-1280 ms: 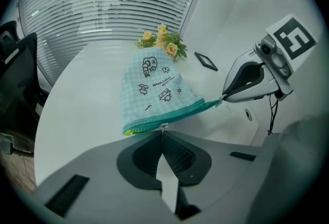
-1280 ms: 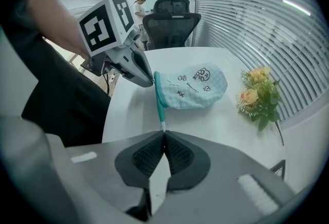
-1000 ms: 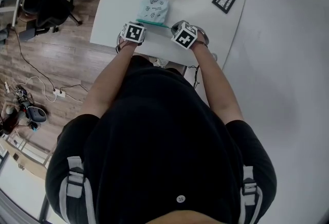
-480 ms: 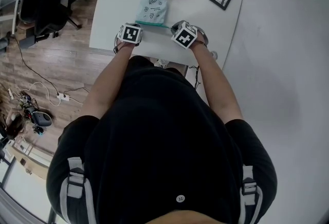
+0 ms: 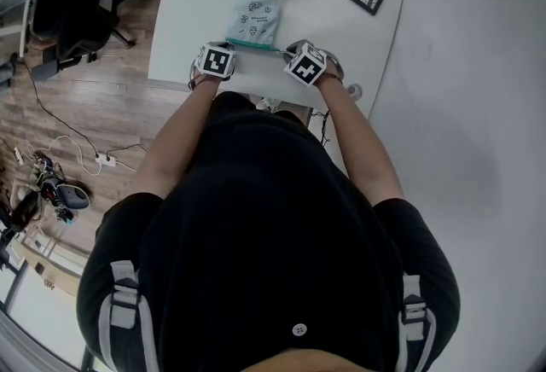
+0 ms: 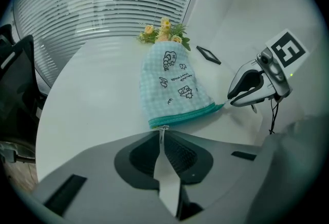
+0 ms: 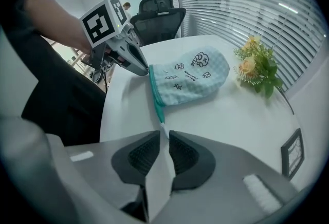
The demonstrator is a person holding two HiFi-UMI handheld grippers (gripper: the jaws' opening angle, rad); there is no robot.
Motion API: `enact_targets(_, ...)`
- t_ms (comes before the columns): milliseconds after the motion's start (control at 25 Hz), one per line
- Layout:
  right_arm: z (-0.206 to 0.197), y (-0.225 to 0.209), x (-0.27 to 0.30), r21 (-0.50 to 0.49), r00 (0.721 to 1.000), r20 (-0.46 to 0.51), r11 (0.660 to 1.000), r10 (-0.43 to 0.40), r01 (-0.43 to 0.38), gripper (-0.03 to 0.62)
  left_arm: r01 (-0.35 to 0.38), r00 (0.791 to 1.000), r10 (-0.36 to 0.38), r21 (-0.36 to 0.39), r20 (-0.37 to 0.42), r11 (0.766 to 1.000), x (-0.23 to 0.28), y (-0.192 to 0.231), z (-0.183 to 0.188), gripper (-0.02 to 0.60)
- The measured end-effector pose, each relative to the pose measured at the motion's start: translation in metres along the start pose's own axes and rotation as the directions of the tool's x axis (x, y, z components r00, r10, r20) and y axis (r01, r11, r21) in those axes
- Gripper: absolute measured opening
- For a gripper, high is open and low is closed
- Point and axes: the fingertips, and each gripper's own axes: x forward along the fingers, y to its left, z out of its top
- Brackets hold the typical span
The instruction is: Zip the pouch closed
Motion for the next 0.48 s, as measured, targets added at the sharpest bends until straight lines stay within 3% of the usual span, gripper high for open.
enact_targets(120,-0.005,-0.002,-0.003,0.031,1.0,0.008,1.0,0.003,-0.003,0.094,0.006,1.0,-0.006,0.002,0.0,1.0,-0.005,0.003,-0.003,0.093)
enact_targets(240,-0.013,-0.005,-0.011,0.088,0.999,0.04,0.996,0.003,-0.006,0.109,0.029,0.999,-0.029,-0.019,0.019,0.999,-0.02,0.005,-0.007,0.113)
enact_targets(360,-0.018,-0.011,-0.027,0.151,0.994,0.112,0.988,-0.021,0.004,0.114,0.067,0.993,-0.061,-0.062,0.097,0.996,-0.037,0.009,-0.004,0.121)
enact_targets(480,-0.01,-0.012,-0.052,0.216,0.97,0.238,0.976,-0.057,0.004,0.123,0.09,0.977,-0.075,-0.069,0.197,0.994,-0.062,0.01,0.007,0.124)
